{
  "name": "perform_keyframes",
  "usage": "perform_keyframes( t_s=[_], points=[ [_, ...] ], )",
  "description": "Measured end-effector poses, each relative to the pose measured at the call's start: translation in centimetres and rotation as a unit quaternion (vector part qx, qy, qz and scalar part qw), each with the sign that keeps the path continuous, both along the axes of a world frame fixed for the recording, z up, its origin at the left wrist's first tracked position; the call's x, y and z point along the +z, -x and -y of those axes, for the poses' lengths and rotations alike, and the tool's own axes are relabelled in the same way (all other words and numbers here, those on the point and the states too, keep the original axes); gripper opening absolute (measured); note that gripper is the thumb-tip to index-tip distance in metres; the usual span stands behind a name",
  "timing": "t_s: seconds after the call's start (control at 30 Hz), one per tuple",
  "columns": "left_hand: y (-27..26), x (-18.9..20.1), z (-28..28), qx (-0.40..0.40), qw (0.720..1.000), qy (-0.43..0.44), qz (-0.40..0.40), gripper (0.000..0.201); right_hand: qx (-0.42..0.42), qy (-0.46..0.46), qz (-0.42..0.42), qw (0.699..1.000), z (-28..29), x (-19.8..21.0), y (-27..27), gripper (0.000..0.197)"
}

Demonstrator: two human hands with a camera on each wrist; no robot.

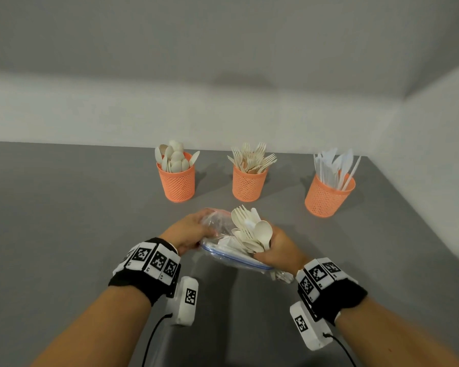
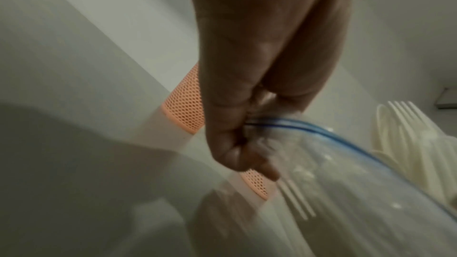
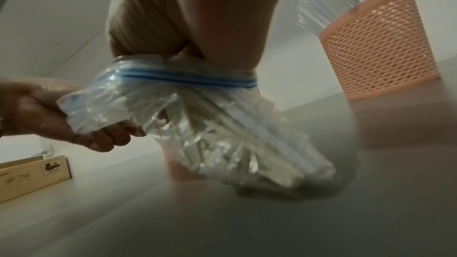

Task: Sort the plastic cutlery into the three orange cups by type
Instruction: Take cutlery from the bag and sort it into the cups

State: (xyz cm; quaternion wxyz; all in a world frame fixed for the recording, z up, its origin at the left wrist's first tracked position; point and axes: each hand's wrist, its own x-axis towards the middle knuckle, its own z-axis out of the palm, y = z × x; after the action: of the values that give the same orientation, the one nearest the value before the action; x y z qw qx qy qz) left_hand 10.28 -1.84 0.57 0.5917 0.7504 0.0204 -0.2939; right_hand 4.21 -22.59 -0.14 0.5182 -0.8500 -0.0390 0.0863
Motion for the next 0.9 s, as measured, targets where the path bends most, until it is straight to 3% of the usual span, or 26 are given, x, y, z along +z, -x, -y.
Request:
perform_keyframes(
  t_s=[0.07, 0.13, 0.2, 0.3, 0.47, 0.53, 0.6, 0.7, 0.8, 0.87, 0.9],
  points=[
    [-0.2, 0.0, 0.5, 0.003, 0.999, -0.051, 0.019, 0.054, -0.002, 0.002, -0.004, 1.0, 0.0, 0.0, 0.2, 0.042],
    [-0.1, 0.2, 1.1, 0.032, 0.998, -0.047, 0.028, 0.051, 0.0, 0.011, -0.011, 1.0, 0.0, 0.0, 0.2, 0.036],
    [-0.3, 0.5, 1.7, 0.086, 0.996, 0.028, 0.0, 0.048, 0.007, 0.014, -0.024, 1.0, -0.3, 0.4, 0.4, 0.036],
    [-0.1, 1.1, 2.4, 0.146, 0.969, 0.179, -0.086, 0.041, -0.014, -0.003, -0.065, 0.998, -0.4, 1.4, 0.5, 0.049],
    [0.5, 2.9, 3.2, 0.078, 0.931, 0.327, -0.144, 0.007, -0.074, -0.126, -0.119, 0.982, 0.0, 1.2, -0.1, 0.053],
    [0.7, 3.2, 3.4, 0.03, 0.921, 0.362, -0.141, 0.035, -0.066, -0.163, -0.134, 0.975, -0.1, 1.2, -0.1, 0.051],
    [0.9, 3.3, 3.6, 0.004, 0.911, 0.385, -0.146, 0.042, -0.053, -0.195, -0.138, 0.97, -0.3, 1.4, -0.3, 0.049],
    [1.3, 3.5, 3.6, 0.001, 0.924, 0.36, -0.131, 0.044, -0.064, -0.257, -0.119, 0.957, -0.4, 1.8, -0.4, 0.041],
    [1.1, 2.8, 3.2, -0.022, 0.954, 0.292, -0.059, 0.085, -0.108, -0.357, -0.093, 0.923, -0.1, 2.6, -0.8, 0.017],
    [1.4, 2.5, 2.6, -0.103, 0.985, 0.127, 0.048, 0.099, -0.16, -0.433, -0.087, 0.883, 0.7, 3.4, -1.5, 0.008],
    [1.4, 2.0, 2.1, -0.151, 0.983, 0.02, 0.099, 0.108, -0.18, -0.459, -0.081, 0.866, 1.1, 3.8, -1.9, 0.007]
  ],
)
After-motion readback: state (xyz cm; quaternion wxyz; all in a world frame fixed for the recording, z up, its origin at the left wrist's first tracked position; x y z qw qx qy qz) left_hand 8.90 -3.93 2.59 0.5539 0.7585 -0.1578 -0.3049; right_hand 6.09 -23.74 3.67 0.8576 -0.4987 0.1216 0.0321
